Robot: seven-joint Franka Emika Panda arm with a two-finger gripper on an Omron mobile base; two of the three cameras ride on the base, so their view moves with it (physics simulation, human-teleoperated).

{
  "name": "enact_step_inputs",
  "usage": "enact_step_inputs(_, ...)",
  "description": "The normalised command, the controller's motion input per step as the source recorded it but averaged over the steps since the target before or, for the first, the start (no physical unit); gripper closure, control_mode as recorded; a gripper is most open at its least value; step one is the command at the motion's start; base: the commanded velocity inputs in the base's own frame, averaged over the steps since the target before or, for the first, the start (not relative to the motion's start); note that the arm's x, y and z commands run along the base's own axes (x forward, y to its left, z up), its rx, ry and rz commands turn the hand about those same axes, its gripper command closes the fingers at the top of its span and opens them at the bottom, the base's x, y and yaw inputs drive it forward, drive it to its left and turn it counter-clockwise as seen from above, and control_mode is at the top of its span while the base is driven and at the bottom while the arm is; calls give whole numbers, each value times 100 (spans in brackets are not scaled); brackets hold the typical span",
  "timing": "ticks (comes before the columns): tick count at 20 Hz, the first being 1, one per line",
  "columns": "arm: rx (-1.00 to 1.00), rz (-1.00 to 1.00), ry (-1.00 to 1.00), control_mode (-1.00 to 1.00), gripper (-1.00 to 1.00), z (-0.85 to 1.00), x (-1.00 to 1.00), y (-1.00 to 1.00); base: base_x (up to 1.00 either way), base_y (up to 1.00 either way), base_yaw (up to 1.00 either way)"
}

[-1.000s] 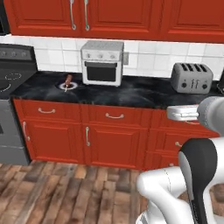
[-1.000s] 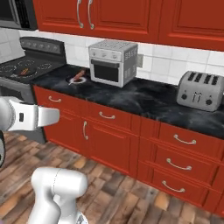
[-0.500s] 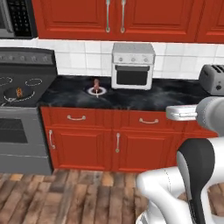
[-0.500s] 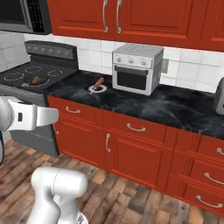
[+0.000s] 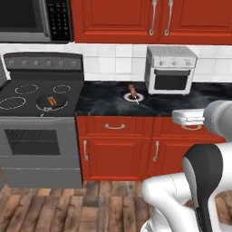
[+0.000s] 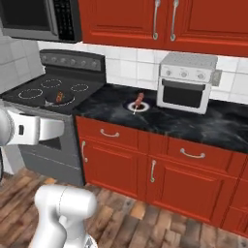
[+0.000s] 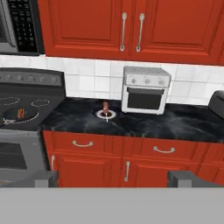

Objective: Place the cold items (broccoli and pear) from the fridge in one tupperware on the dining counter. Place the warm items (hot dog and kebab skewer) in the stove area in another tupperware.

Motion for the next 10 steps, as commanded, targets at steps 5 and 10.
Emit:
enact_step_inputs(5,0,0,0,100,-100,0,0,0,99,96,-29)
enact_step_inputs(10,0,0,0,100,-100,0,0,0,92,91,-43)
